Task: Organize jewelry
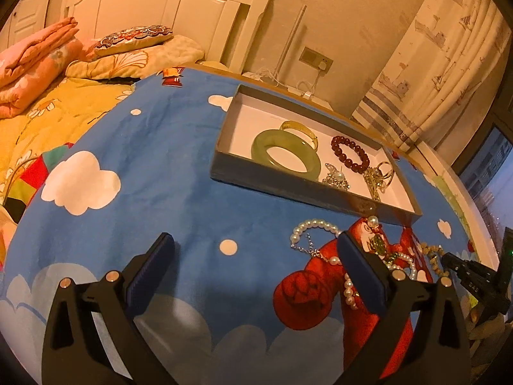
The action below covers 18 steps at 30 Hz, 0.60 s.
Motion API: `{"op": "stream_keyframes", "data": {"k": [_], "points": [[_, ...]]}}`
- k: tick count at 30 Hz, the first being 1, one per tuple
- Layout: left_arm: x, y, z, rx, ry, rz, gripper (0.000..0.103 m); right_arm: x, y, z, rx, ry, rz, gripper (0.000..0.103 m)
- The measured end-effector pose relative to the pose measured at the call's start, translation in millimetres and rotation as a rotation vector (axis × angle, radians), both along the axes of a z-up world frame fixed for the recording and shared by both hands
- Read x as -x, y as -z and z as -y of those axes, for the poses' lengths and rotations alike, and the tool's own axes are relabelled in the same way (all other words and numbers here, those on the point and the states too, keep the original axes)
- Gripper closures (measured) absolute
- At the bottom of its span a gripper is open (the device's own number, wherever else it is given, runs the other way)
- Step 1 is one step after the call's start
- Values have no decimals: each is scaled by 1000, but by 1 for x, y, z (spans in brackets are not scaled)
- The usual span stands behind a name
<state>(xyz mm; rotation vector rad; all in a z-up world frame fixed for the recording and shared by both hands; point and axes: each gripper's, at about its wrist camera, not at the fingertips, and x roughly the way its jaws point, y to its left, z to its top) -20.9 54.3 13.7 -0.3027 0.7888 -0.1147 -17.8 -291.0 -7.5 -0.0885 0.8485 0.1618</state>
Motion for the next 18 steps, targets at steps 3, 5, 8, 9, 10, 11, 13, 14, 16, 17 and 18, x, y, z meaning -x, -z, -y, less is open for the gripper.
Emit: {"op": "stream_keyframes", "data": {"k": [3, 5, 8, 9, 10, 11, 13, 14, 16, 17, 18], "points": [[5, -5, 4, -39, -15, 29, 3, 2, -1, -13, -30, -49, 4, 92], [10, -9, 12, -76, -5, 44, 3, 2, -1, -18, -6, -54, 1, 92], [19, -14, 34, -118, 62, 55, 3, 0, -1, -2, -64, -2, -12, 92], [21, -15, 41, -131, 85, 58, 3, 0, -2, 5, -102, 13, -9, 92], [26, -16, 54, -161, 122, 68, 3, 1, -5, 10, -137, 14, 3, 92], [29, -17, 65, -191, 151, 76, 3, 3, -7, 12, -158, 6, 17, 92], [35, -18, 85, -242, 206, 96, 3, 7, -13, 10, -184, -21, 48, 92], [36, -18, 93, -254, 226, 105, 3, 8, -16, 7, -194, -39, 59, 92], [36, -17, 107, -263, 259, 111, 3, 14, -23, -3, -225, -109, 92, 92], [35, -16, 114, -267, 272, 108, 3, 18, -25, -8, -230, -138, 98, 92], [35, -16, 119, -272, 280, 107, 3, 20, -26, -14, -232, -175, 90, 92]]}}
